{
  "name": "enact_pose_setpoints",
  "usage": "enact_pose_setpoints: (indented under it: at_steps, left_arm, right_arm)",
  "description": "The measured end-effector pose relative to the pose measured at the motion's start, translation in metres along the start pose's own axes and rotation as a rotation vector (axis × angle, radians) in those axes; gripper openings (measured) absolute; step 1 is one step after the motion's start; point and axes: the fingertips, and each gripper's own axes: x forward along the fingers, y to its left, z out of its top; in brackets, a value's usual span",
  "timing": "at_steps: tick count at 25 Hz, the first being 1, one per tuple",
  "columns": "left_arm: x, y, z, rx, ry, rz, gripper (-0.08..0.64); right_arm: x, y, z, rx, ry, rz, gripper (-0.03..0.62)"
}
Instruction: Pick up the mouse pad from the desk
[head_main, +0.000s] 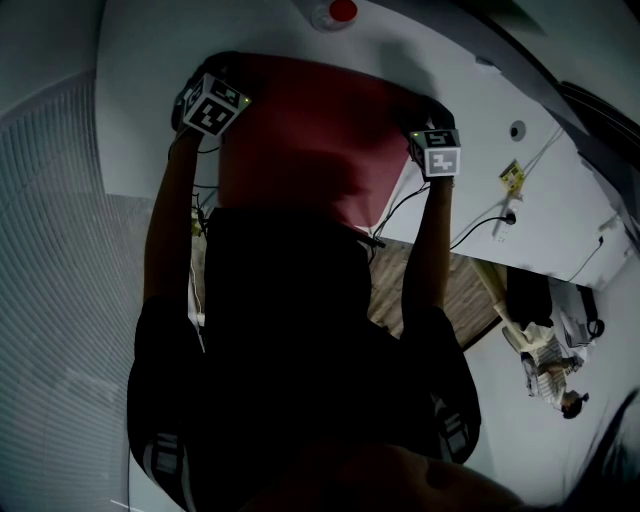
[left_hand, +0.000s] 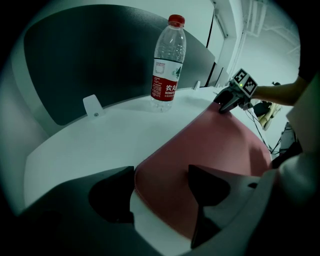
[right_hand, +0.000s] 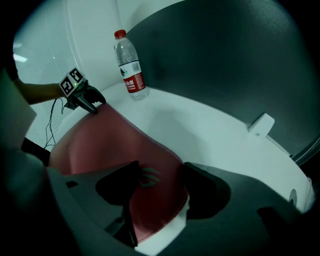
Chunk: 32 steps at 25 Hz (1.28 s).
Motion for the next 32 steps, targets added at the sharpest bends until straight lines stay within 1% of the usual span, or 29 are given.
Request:
enact_pose_setpoints:
  at_steps: [12, 18, 21, 22, 23, 24, 27, 28, 30, 32]
  left_arm:
    - [-0.001, -0.002, 0.0, -0.008, 0.012, 0.018, 0.319]
    - [-0.002, -0.001, -0.001, 0.005, 0.032, 0.016, 0.298]
    - [-0.003, -0.003, 0.0, 0.029, 0.053, 0.013, 0.283]
    - [-0.004, -0.007, 0.001, 0.036, 0.059, 0.0, 0.248]
    - [-0.003, -0.014, 0.001, 0.032, 0.055, -0.013, 0.003]
    - [-0.003, -0.019, 0.002, 0.02, 0.038, -0.015, 0.015]
    - [-0.003, -0.021, -0.003, -0.001, -0.023, 0.04, 0.018]
    - [-0.004, -0.019, -0.004, -0.004, -0.029, 0.054, 0.022]
    - [-0.004, -0.015, -0.003, 0.016, -0.025, 0.078, 0.042]
    - [-0.006, -0.007, -0.004, 0.035, -0.01, 0.099, 0.113]
  right_arm:
    - [0.001, 0.004, -0.003, 0.007, 0.006, -0.009, 0.25]
    - [0.0, 0.006, -0.002, 0.003, 0.006, -0.007, 0.23]
    - [0.0, 0.008, -0.002, 0.007, 0.006, -0.001, 0.214]
    - [0.0, 0.008, -0.002, 0.009, 0.006, 0.0, 0.207]
    - [-0.001, 0.007, -0.002, 0.01, 0.005, -0.001, 0.201]
    - [-0.001, 0.007, -0.002, 0.011, 0.006, -0.004, 0.198]
    - [0.0, 0.009, -0.001, 0.013, 0.001, -0.002, 0.193]
    - [0.0, 0.01, 0.0, 0.012, -0.002, 0.0, 0.193]
    - [0.001, 0.009, 0.0, 0.013, -0.008, 0.004, 0.195]
    - [0.001, 0.009, 0.0, 0.014, -0.013, 0.005, 0.195]
